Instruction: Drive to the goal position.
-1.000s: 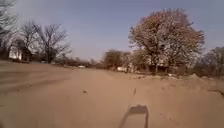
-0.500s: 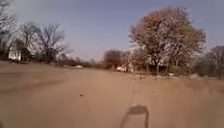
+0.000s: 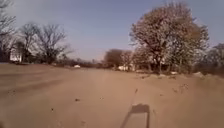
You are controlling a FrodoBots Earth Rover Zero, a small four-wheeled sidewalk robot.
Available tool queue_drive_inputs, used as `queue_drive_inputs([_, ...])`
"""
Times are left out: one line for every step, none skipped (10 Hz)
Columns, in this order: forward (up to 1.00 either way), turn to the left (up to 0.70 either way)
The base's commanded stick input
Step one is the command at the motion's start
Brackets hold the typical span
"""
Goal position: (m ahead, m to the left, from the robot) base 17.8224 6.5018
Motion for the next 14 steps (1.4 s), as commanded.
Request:
queue_drive_inputs([0.70,0.00])
queue_drive_inputs([0.70,0.00])
queue_drive_inputs([0.70,0.00])
queue_drive_inputs([0.70,0.00])
queue_drive_inputs([0.70,0.00])
queue_drive_inputs([0.70,0.00])
queue_drive_inputs([0.70,0.00])
queue_drive_inputs([0.70,0.00])
queue_drive_inputs([0.70,0.00])
queue_drive_inputs([0.70,0.00])
queue_drive_inputs([0.70,0.00])
queue_drive_inputs([0.70,0.00])
queue_drive_inputs([0.70,0.00])
queue_drive_inputs([0.70,0.00])
